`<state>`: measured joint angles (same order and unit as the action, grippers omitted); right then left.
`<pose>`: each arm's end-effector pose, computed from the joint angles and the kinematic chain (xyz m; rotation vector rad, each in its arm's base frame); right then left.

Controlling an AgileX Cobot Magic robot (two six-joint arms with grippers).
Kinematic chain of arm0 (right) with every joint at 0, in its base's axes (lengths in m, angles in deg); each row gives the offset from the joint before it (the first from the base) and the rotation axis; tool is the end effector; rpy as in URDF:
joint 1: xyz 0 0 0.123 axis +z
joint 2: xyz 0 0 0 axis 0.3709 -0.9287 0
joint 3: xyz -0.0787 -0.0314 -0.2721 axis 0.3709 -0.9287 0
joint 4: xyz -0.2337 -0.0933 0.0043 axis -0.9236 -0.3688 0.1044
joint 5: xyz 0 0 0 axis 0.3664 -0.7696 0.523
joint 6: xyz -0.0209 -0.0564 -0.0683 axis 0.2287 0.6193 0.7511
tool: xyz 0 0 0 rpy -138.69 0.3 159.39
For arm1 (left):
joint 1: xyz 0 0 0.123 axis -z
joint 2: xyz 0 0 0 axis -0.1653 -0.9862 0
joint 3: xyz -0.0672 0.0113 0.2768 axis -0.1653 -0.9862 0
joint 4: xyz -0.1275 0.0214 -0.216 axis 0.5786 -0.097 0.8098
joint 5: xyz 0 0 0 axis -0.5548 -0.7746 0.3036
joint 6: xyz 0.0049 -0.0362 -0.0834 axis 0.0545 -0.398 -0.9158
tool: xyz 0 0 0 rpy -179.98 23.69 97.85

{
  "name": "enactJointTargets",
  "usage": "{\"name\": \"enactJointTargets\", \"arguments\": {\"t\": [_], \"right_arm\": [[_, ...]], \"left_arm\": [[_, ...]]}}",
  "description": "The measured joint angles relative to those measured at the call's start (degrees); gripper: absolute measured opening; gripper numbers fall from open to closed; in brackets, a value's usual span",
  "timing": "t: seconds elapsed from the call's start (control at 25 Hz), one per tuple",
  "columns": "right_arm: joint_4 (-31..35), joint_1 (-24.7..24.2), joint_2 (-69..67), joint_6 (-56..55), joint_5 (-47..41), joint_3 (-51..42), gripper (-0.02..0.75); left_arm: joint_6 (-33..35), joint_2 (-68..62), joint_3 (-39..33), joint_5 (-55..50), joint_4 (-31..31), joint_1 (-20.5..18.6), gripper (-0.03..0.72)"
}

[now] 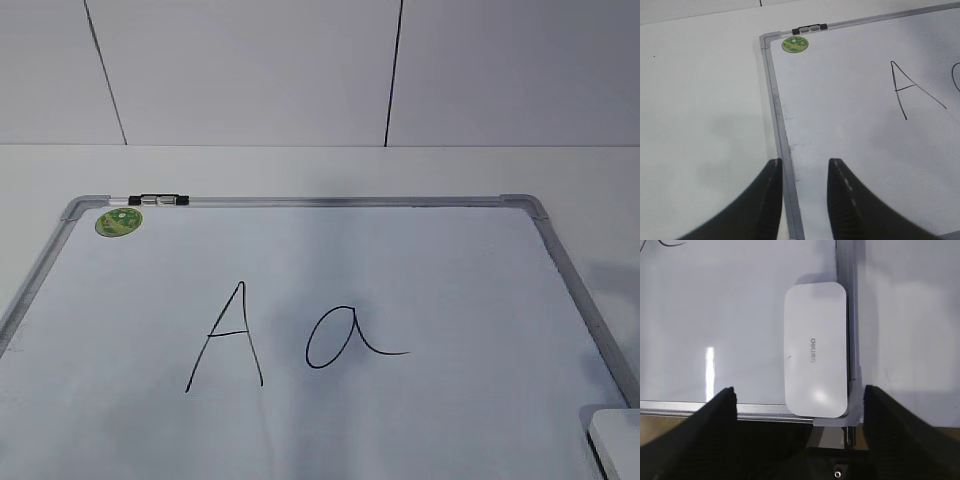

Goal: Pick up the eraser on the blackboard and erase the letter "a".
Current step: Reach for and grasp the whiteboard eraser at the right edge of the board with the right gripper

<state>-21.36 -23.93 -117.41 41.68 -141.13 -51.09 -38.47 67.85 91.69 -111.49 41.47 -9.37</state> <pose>0.0810 0.0126 0.2872 -0.0079 2.7205 0.2221 -0.0074 -0.0145 0.2769 0.2083 2.0727 -0.1062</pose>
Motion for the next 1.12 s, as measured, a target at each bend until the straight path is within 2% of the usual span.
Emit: {"name": "enactJointTargets", "arguments": {"t": [0.6, 1.12], "right_arm": [[-1.96, 0.0, -8.46, 0.44, 0.71, -0.33, 0.599], [-0.81, 0.0, -12.86, -0.12, 1.21, -0.33, 0.594]], "left_arm": [[0.0, 0.0, 0.0, 0.0, 0.0, 0.0, 0.235], [0.0, 0.0, 0.0, 0.0, 0.0, 0.0, 0.235]]}}
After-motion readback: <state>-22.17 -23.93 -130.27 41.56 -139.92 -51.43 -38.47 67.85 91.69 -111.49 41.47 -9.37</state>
